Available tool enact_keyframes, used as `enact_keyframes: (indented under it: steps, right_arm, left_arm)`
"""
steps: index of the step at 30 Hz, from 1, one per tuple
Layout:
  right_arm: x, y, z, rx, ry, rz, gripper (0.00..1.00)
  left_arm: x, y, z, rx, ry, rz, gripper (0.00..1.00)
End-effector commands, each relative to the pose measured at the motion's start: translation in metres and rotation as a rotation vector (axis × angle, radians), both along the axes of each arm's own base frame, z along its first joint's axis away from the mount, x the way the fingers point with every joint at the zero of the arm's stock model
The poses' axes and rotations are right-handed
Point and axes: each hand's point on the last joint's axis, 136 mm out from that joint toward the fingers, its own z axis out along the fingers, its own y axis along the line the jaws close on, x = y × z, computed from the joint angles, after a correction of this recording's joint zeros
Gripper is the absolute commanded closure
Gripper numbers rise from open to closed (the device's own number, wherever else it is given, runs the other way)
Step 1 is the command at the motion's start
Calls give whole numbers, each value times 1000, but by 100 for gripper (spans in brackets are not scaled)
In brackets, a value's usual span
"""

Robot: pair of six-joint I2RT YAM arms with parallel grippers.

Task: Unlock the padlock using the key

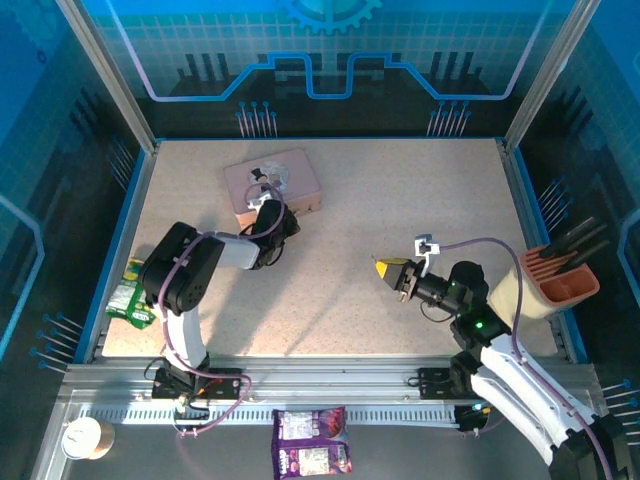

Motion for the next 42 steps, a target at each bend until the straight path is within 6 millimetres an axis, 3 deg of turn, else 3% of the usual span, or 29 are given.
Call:
enact_keyframes:
  steps: [1, 9, 18, 27, 33, 42]
  right_arm:
    - [5, -4, -6, -2, 83, -28, 100]
    - [4, -1, -34, -4, 204, -35, 100]
    - [-6, 6, -59, -52, 274, -41, 100]
    - [-15, 18, -76, -99, 312, -24, 100]
    - [-19, 25, -87, -123, 332, -20, 100]
    - [-24, 33, -93, -141, 346, -18, 100]
  left_arm:
    - [-18, -2, 7, 41, 13, -99, 97]
    - [-59, -39, 3, 47, 67, -295, 98]
    - [-91, -95, 1, 55, 101, -496, 100]
    - [-127, -133, -2, 50, 110, -667, 100]
    - [-145, -120, -9, 82, 136, -668, 89]
    - [-163, -94, -4, 43, 83, -578, 60]
